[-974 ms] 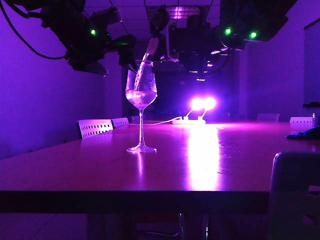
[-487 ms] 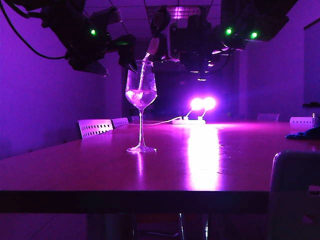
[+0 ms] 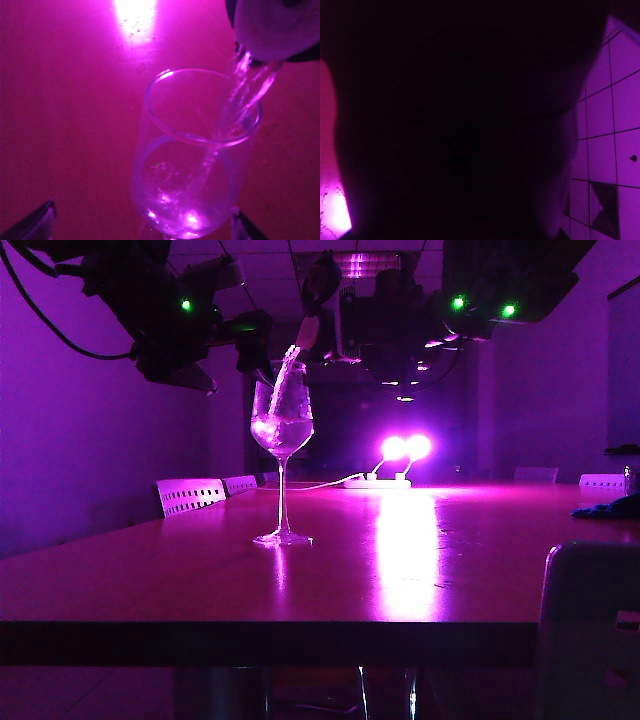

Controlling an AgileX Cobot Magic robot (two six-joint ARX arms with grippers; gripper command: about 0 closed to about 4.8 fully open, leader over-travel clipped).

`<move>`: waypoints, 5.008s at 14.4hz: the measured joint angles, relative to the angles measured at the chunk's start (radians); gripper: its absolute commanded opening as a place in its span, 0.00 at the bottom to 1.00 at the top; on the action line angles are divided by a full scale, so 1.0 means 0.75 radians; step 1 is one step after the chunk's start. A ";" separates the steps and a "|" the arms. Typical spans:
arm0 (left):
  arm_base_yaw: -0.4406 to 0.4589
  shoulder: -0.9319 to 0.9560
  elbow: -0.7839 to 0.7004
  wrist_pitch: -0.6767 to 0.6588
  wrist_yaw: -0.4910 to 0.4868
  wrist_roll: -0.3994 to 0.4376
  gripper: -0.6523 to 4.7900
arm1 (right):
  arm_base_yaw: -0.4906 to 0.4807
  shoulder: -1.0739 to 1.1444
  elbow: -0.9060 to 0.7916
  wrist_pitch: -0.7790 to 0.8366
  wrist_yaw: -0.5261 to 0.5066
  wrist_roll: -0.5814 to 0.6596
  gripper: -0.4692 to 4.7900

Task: Pick up the black thermos cup, pour some water from it into the stemmed glass, and then put the thermos cup back on the table.

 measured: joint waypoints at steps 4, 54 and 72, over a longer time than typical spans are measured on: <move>0.000 0.000 0.000 0.000 0.000 0.000 1.00 | 0.000 0.000 0.000 0.001 0.003 0.396 0.31; 0.000 -0.375 0.000 -0.243 0.057 0.005 1.00 | -0.099 -0.388 -1.078 0.520 0.150 2.162 1.00; -0.001 -1.845 -0.386 -1.372 0.209 -0.203 1.00 | -0.106 -2.712 -1.290 -1.599 0.073 2.135 0.98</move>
